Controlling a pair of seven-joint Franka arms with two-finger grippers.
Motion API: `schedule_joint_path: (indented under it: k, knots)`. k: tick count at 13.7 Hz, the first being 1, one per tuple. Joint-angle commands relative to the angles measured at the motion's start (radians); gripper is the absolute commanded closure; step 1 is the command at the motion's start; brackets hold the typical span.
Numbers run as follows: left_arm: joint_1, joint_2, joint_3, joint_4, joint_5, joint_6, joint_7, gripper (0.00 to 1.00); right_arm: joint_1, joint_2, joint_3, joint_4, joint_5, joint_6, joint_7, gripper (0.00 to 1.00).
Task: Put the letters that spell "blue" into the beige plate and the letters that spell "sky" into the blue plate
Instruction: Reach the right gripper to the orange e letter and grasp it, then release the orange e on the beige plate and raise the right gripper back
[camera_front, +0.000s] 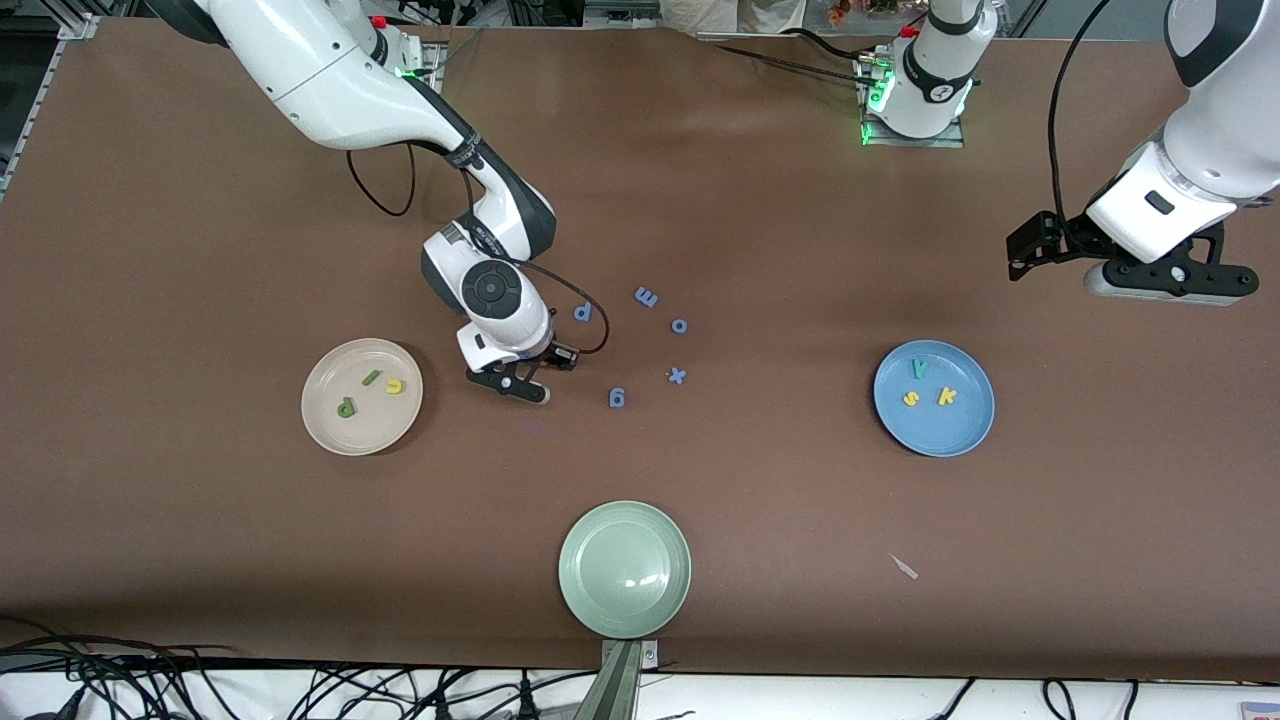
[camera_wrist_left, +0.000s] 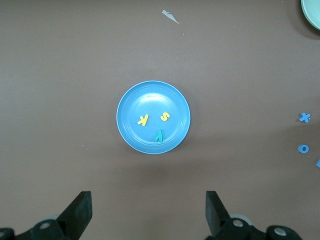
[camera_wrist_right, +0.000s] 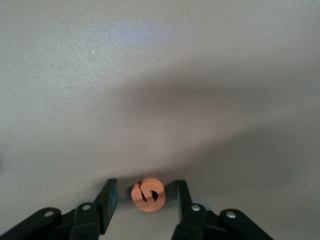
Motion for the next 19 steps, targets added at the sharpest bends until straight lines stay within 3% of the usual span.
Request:
schedule_joint_path:
  k: [1, 4, 5, 8, 13, 15, 17, 19]
  knots:
    - [-0.005, -0.011, 0.009, 0.003, -0.011, -0.002, 0.019, 0.0, -0.005, -0.007, 0.006, -0.034, -0.02, 0.01, 0.026, 0.57]
    - [-0.005, -0.009, 0.009, 0.003, -0.011, -0.002, 0.024, 0.0, -0.006, -0.019, 0.004, -0.036, -0.02, 0.004, 0.019, 0.79]
    - [-0.005, -0.009, 0.009, 0.004, -0.011, -0.002, 0.022, 0.0, -0.009, -0.033, 0.001, -0.034, -0.02, 0.001, 0.003, 0.81]
    - [-0.008, -0.009, 0.009, 0.004, -0.011, -0.002, 0.021, 0.0, -0.05, -0.097, -0.002, -0.03, -0.011, -0.057, -0.07, 0.81]
    - [-0.012, -0.009, 0.009, 0.004, -0.011, -0.002, 0.018, 0.0, -0.256, -0.27, -0.003, -0.045, -0.004, -0.293, -0.585, 0.8]
    - [-0.013, -0.009, 0.009, 0.006, -0.011, -0.002, 0.016, 0.0, -0.279, -0.349, -0.089, -0.114, -0.004, -0.301, -0.807, 0.79]
    - [-0.013, -0.009, 0.009, 0.006, -0.011, -0.002, 0.016, 0.0, -0.281, -0.398, -0.143, -0.178, -0.003, -0.298, -0.874, 0.73]
    - [-0.015, -0.009, 0.009, 0.006, -0.009, -0.002, 0.016, 0.0, -0.282, -0.404, -0.152, -0.197, 0.031, -0.298, -0.873, 0.48]
